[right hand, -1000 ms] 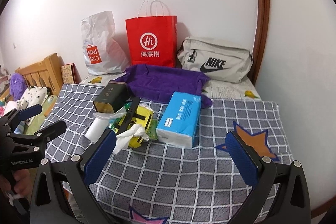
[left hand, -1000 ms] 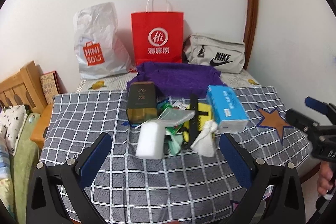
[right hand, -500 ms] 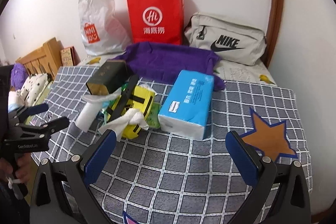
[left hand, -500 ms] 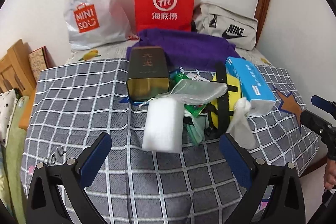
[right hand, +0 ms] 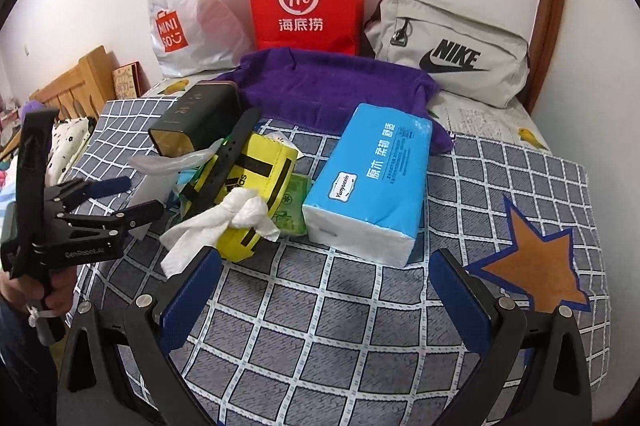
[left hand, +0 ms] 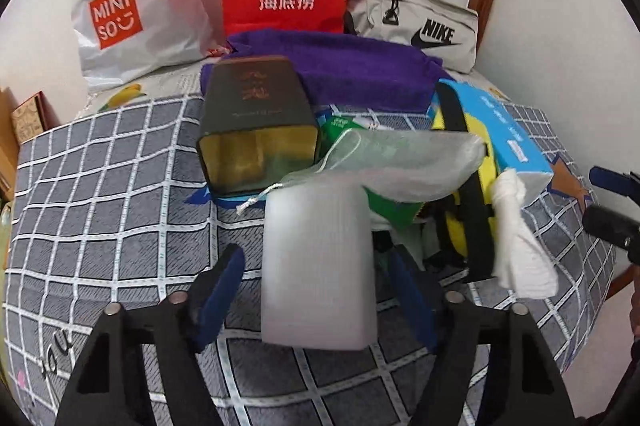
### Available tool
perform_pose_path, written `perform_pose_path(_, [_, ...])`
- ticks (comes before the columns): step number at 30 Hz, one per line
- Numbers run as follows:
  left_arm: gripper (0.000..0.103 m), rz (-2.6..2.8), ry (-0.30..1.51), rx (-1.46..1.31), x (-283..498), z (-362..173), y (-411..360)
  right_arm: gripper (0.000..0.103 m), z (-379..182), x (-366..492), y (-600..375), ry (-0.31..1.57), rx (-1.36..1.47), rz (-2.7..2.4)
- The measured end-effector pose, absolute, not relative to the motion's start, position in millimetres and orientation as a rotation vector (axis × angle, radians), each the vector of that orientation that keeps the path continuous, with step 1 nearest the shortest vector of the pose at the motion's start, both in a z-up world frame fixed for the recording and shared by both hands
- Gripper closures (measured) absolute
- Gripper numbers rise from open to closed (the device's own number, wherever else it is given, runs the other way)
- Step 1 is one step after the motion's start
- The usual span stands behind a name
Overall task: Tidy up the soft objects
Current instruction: 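Grasp the white sponge block with the left gripper while the right gripper approaches the white tissue, then grasp the white tissue with the right gripper while the left gripper lifts the sponge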
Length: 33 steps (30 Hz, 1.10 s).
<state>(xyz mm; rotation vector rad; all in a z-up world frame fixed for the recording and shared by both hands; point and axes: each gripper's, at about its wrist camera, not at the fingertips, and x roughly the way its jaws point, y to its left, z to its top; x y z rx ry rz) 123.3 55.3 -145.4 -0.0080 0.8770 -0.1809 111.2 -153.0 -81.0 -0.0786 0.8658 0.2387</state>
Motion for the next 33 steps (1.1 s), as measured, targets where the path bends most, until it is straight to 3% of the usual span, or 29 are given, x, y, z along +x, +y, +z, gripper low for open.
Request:
perform_pose_path(3, [0.050, -0.215, 0.902, -0.016, 127.8, -154.1, 56.8, 0.001, -85.2, 118.9, -149.9, 0.879, -0.074, 0.238])
perform_pose_path(16, [0.051, -0.216, 0.864, -0.027, 117.6, -134.9, 71.1, 0.003, -71.8, 135.7, -120.2, 0.835, -0.038, 0.345])
perform_pose_path(21, [0.051, -0.174, 0.891, -0.027, 113.0, -140.1, 86.1, 0.012, -81.9, 146.9, -93.6, 0.864, -0.125, 0.375])
perform_pose_path(33, [0.051, -0.181, 0.898, -0.071, 107.5, -148.4, 95.5, 0.015, -108.9, 148.1, -85.0, 0.954, -0.143, 0.398])
